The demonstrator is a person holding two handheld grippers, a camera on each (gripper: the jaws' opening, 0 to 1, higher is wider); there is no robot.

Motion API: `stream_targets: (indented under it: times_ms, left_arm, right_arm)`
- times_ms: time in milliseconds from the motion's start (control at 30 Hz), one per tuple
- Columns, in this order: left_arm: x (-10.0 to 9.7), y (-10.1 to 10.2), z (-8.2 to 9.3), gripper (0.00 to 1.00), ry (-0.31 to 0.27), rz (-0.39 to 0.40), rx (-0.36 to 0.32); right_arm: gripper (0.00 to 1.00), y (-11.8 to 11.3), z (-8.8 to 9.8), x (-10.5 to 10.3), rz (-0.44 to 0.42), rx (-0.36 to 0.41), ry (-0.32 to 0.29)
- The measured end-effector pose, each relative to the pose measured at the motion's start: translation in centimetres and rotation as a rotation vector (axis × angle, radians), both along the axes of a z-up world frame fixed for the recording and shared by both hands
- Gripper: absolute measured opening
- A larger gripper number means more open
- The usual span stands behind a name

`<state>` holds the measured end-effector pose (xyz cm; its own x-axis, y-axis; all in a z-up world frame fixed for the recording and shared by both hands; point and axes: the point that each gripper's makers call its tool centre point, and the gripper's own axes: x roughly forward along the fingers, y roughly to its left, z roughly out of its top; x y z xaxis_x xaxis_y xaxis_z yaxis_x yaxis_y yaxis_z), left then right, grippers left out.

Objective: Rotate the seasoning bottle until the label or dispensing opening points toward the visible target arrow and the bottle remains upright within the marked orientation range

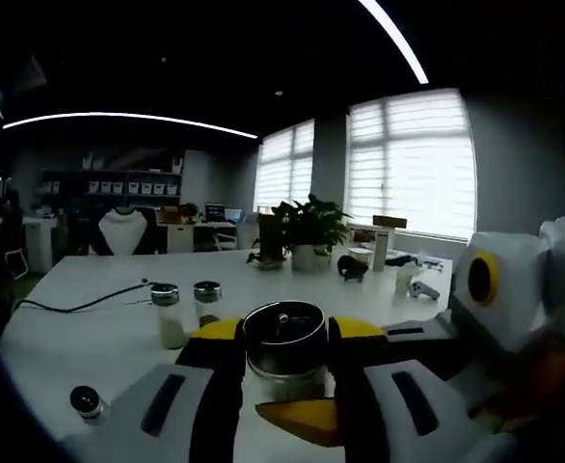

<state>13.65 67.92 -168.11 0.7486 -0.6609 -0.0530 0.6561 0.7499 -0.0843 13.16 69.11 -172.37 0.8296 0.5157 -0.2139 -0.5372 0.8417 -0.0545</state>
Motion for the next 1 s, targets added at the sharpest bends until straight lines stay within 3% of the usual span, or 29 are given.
stream_targets:
  times_ms: [133, 267, 400, 567, 667, 833, 1000]
  left_arm:
    - [0.6, 0.4, -1.5, 0.36, 0.001, 0.03, 0.022]
    - [1.4, 1.2, -2.3, 0.36, 0.004, 0.046, 0.027]
    - [2.5, 2.1, -3.9, 0.35, 0.01, 0.063, 0.058]
    - [4.3, 3.8, -5.8, 0.35, 0.013, 0.093, 0.087]
    - [5.2, 4.8, -6.8, 0.35, -0.021, 0.122, 0.142]
    - [6.7, 6.6, -8.1, 0.35, 0.018, 0.182, 0.086]
    - [8.3, 7.3, -9.8, 0.35, 0.014, 0.195, 0.107]
  right_arm:
    - [0.37, -0.2, -1.9, 0.1, 0.019, -0.001, 0.077]
    - [0.46, -0.7, -2.9, 0.0, 0.014, 0.002, 0.105]
    - [0.47, -1.1, -3.7, -0.1, 0.02, -0.021, 0.126]
    - [0.5, -3.3, -4.4, 0.5, -0.015, -0.043, 0.157]
    - [0.5, -4.1, -3.8, 0.9, -0.018, -0.058, 0.119]
    - [0.5, -5.0, -3.9, 1.6, -0.046, -0.075, 0.138]
    - [0.46, -5.2, -3.6, 2.1, -0.069, -0.097, 0.115]
